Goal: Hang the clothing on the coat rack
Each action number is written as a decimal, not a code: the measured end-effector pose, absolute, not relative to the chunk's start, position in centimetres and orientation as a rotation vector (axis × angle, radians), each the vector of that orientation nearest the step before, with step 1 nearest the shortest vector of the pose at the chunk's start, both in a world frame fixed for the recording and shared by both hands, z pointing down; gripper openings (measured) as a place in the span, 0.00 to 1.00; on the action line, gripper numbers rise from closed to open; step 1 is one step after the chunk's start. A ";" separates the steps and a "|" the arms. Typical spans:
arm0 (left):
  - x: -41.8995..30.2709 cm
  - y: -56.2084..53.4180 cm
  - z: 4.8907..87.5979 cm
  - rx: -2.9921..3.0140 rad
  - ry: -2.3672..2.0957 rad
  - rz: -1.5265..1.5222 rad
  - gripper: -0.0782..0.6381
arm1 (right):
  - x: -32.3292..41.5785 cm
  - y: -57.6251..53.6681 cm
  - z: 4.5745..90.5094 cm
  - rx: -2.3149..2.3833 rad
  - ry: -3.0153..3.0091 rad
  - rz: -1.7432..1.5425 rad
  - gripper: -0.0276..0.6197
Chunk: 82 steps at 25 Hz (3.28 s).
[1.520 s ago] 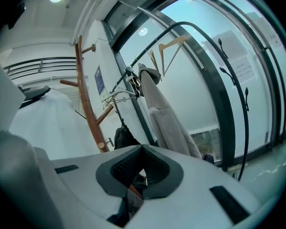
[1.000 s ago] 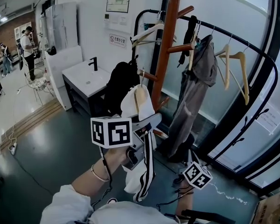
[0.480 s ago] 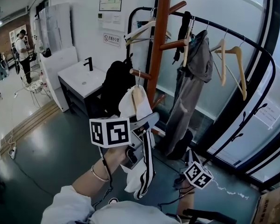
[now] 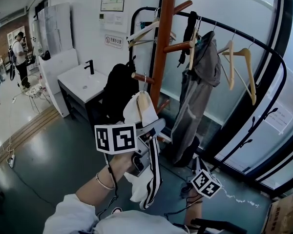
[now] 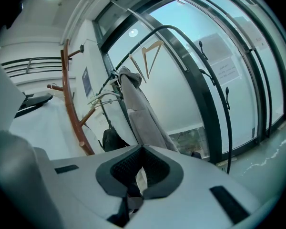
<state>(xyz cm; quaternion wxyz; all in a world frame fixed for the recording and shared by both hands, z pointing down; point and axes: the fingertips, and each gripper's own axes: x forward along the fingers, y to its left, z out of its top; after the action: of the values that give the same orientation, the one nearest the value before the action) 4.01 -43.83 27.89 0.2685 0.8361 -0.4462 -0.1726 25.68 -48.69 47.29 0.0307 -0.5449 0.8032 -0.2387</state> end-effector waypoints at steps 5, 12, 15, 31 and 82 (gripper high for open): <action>4.0 -44.4 28.7 2.236 -1.205 -0.462 0.30 | 26.2 -48.6 47.4 -1.698 2.463 -0.738 0.08; 4.2 -44.9 29.2 2.231 -1.204 -0.456 0.30 | 26.7 -48.4 47.8 -1.713 2.451 -0.745 0.08; 4.4 -45.0 29.6 2.229 -1.208 -0.446 0.30 | 26.8 -48.3 47.9 -1.716 2.448 -0.750 0.08; 4.1 -45.3 30.6 2.247 -1.275 -0.409 0.32 | 27.0 -46.9 48.9 -1.729 2.463 -0.790 0.08; 1.8 -30.8 38.3 1.944 -2.178 -0.350 0.12 | 22.9 -44.5 48.0 -1.276 2.865 -0.691 0.08</action>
<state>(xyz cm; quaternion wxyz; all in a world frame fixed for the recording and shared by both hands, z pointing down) 1.83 -30.84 38.34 0.1005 0.6577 -0.7371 -0.1185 22.86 -44.47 47.98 -0.0347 -0.3970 0.8916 -0.2150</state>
